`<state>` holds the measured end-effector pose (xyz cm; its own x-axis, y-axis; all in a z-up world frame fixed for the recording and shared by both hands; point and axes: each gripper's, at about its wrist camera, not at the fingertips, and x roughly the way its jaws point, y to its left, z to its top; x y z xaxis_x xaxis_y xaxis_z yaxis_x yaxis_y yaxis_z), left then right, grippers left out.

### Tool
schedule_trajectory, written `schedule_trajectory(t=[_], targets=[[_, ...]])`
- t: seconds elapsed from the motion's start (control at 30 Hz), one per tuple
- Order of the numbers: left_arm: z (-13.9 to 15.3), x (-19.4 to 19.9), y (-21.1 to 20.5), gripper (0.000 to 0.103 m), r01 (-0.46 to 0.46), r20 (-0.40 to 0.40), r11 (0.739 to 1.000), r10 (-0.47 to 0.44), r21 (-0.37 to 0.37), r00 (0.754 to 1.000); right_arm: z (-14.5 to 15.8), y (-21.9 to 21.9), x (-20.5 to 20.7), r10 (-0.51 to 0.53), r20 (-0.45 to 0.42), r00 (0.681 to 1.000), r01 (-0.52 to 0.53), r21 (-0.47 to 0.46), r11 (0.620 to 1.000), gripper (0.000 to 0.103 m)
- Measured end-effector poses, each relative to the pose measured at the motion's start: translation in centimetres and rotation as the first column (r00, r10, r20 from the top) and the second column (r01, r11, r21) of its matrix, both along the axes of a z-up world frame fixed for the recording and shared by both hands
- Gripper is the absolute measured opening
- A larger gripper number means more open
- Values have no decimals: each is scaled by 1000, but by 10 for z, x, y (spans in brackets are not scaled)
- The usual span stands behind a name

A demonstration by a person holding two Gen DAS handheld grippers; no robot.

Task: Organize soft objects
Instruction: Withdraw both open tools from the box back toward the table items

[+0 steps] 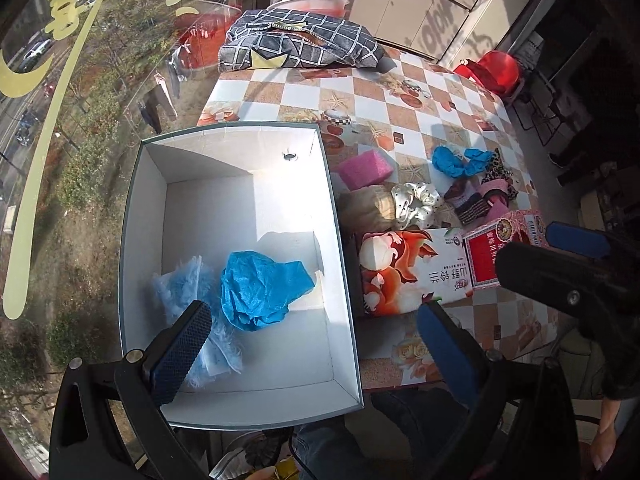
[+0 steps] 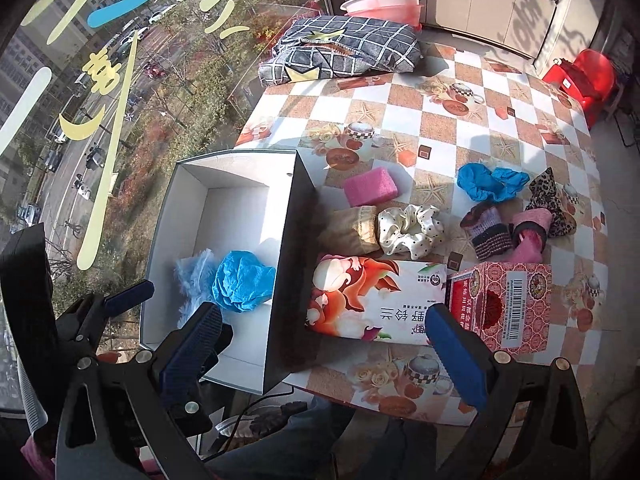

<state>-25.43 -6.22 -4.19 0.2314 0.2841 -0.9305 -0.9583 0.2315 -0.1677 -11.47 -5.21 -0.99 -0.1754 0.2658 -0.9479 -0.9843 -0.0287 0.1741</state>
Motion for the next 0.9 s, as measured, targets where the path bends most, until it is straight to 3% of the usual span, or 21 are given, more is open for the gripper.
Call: schedule_trajectory(t=[0.53, 0.73, 0.9], targets=[[-4, 50, 7, 103, 145, 22, 989, -145, -7, 989, 22, -28, 63, -233, 51, 971, 228, 81, 970, 102], [-11, 70, 2, 103, 198, 13, 980, -198, -34, 980, 21, -49, 97, -343, 48, 938, 340, 70, 938, 102], [-13, 89, -3, 103, 234, 0, 971, -235, -49, 972, 19, -68, 138, -464, 32, 885, 462, 60, 885, 102]])
